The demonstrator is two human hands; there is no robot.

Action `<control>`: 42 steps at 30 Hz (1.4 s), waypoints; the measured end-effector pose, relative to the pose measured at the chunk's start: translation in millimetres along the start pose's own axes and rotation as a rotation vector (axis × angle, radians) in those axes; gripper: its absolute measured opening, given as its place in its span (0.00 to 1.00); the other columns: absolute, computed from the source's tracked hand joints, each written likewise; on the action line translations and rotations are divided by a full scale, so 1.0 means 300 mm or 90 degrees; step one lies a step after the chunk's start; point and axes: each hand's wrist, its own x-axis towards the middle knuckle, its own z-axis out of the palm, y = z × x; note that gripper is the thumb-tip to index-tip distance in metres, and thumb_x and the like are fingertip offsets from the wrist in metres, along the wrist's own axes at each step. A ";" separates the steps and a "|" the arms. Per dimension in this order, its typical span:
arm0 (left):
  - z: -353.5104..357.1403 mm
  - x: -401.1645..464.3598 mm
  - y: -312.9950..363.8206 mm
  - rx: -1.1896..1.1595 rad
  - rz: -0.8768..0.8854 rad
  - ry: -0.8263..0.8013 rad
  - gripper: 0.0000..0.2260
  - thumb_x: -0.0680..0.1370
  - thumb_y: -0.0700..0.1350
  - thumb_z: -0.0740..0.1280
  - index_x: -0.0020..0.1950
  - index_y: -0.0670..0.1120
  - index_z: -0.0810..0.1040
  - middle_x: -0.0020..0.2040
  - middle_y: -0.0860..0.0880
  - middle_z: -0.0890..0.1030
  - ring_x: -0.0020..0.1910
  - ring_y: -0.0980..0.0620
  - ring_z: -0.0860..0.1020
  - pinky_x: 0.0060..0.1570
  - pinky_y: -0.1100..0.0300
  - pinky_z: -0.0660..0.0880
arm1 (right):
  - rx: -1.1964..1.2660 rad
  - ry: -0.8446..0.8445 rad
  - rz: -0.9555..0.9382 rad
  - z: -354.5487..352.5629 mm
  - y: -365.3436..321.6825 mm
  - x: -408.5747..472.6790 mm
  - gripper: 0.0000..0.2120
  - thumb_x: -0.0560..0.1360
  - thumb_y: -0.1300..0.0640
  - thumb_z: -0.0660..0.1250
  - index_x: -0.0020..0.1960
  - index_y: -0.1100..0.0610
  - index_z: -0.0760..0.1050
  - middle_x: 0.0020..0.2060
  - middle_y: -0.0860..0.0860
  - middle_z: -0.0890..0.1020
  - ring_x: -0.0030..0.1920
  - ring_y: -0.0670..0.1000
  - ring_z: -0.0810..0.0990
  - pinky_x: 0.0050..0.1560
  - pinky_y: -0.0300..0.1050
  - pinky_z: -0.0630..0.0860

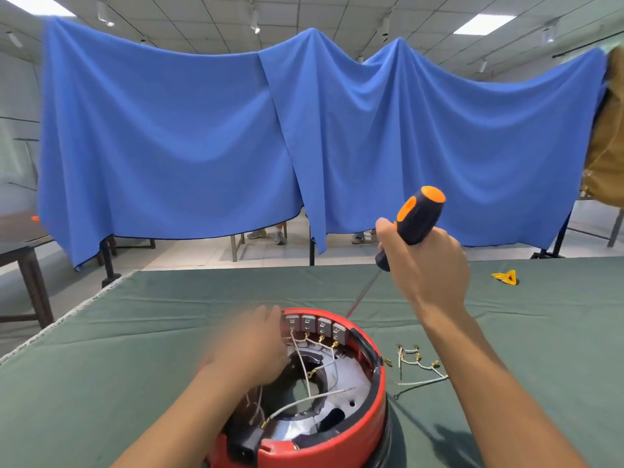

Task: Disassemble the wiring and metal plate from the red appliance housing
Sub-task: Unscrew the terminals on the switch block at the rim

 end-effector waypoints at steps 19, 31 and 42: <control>0.022 0.030 -0.008 -0.084 0.095 0.093 0.28 0.75 0.49 0.61 0.73 0.52 0.58 0.72 0.52 0.64 0.72 0.52 0.60 0.71 0.54 0.55 | 0.446 -0.056 0.104 0.039 -0.036 -0.061 0.11 0.64 0.55 0.65 0.29 0.63 0.73 0.23 0.53 0.79 0.21 0.50 0.71 0.21 0.35 0.66; 0.009 0.070 0.006 -0.160 0.028 0.118 0.22 0.75 0.44 0.59 0.69 0.55 0.68 0.62 0.50 0.72 0.59 0.46 0.73 0.57 0.54 0.68 | 0.551 0.058 0.194 0.065 0.021 -0.073 0.13 0.64 0.59 0.62 0.20 0.56 0.72 0.19 0.53 0.75 0.19 0.47 0.68 0.22 0.33 0.64; 0.011 0.060 -0.008 -0.250 0.034 0.129 0.25 0.71 0.40 0.61 0.67 0.57 0.72 0.63 0.51 0.76 0.60 0.47 0.74 0.58 0.53 0.71 | 0.552 0.091 0.182 0.107 0.033 -0.106 0.10 0.65 0.58 0.63 0.26 0.59 0.73 0.19 0.51 0.77 0.20 0.49 0.71 0.26 0.38 0.68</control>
